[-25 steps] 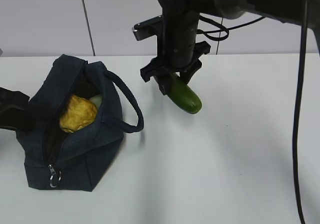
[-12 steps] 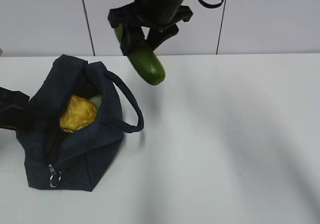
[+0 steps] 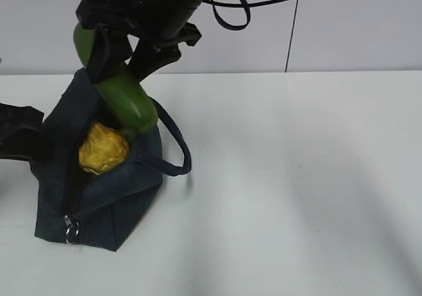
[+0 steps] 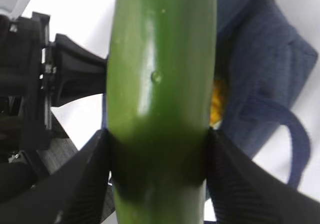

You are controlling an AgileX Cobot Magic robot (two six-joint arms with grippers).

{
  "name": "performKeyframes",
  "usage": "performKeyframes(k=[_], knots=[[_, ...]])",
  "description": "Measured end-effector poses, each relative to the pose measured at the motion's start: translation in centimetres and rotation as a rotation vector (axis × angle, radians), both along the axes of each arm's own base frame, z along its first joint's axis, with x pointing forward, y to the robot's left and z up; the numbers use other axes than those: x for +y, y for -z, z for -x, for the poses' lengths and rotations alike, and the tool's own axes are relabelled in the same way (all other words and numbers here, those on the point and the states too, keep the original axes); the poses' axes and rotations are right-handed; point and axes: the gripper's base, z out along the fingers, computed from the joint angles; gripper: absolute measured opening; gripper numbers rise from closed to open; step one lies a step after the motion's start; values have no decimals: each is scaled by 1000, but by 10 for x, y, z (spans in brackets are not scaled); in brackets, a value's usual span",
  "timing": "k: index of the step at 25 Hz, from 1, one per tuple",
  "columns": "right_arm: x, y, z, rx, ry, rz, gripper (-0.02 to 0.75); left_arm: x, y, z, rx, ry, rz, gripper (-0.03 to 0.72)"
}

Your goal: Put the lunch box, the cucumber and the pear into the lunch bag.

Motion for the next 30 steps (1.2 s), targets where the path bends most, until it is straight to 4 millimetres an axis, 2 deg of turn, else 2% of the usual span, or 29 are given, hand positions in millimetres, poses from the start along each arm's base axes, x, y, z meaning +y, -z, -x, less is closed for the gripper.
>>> performKeyframes(k=[3,11,16,21,30], knots=[[9,8,3,11,-22,16,416,-2,-2,-1,-15,-7,34,1],[18,49,-8,102,7,74,416,-5,-3,-1,-8,2,72,1],[21,62,-12,135,19,86,416,-6,-3,0,-9,4,73,1],[21,63,-13,133,33,78,421,-6,-3,-1,-9,4,74,1],[27,58,-27,105,225,-39,423,-7,-3,1,3,13,82,1]])
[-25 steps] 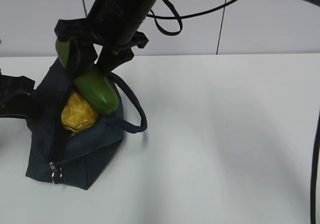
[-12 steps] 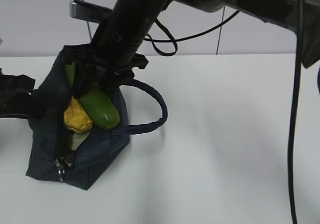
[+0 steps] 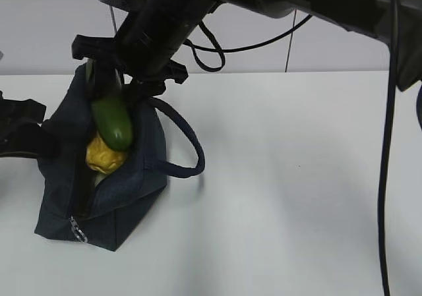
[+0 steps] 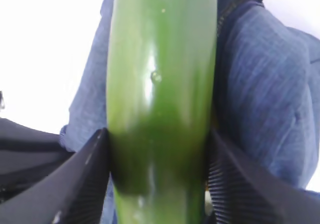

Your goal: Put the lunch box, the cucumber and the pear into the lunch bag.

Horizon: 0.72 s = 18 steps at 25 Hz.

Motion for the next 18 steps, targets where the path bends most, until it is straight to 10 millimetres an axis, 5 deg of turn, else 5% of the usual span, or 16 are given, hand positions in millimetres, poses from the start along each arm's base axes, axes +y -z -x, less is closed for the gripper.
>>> performKeyframes(k=[18], knots=[[8,5,15,82,-28,57,423,-1,-1,0,3,-12,27,1]])
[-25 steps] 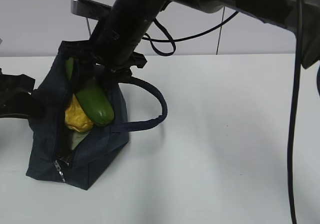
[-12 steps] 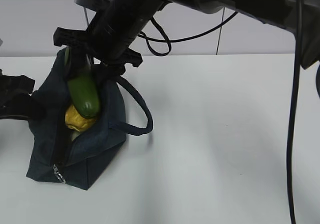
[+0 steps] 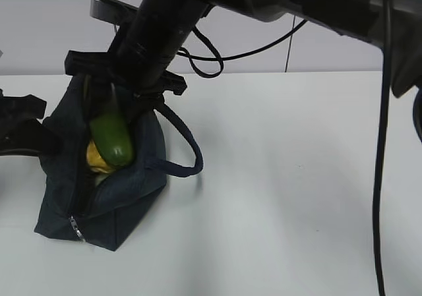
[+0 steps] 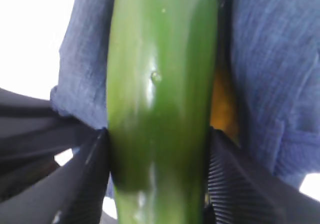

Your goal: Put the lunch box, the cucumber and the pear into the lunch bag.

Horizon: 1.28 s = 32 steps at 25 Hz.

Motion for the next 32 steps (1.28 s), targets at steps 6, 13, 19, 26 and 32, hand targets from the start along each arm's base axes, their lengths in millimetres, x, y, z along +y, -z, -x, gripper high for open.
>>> performKeyframes(k=[6,13,19,26,32], knots=[[2,-1,-6,-47,53,-17,424,0,0,0,0,-3,6,1],[1,1,-4,-30,42,5,493,0,0,0,1,-4,8,1],[-1,4,1,-4,-13,44,517,-1,0,0,4,-2,12,1],[-7,-9,5,-50,-44,80,519,-1,0,0,4,-3,13,1],[-13,-26,13,-67,-74,86,519,-1,0,0,5,-2,14,1]])
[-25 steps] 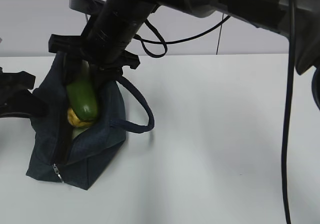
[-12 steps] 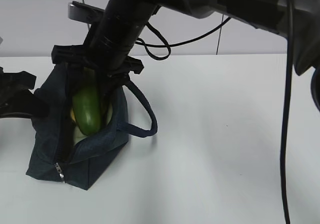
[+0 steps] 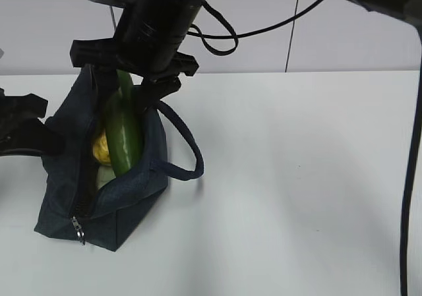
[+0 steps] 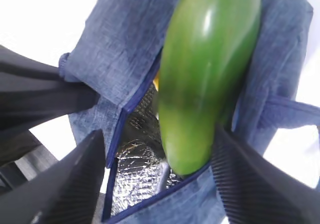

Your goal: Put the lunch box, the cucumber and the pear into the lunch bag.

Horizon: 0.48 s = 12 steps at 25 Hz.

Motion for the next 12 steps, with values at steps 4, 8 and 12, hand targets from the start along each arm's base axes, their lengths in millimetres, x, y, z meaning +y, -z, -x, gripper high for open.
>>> performKeyframes(k=[4,8,12], knots=[[-7,-11,2,-52,1,34,519,0,0,0,0,0,0,1],[-15,-21,2,-119,8,101,519,0,0,0,0,0,0,1],[-19,-20,-1,-147,13,143,503,0,0,0,0,0,0,1]])
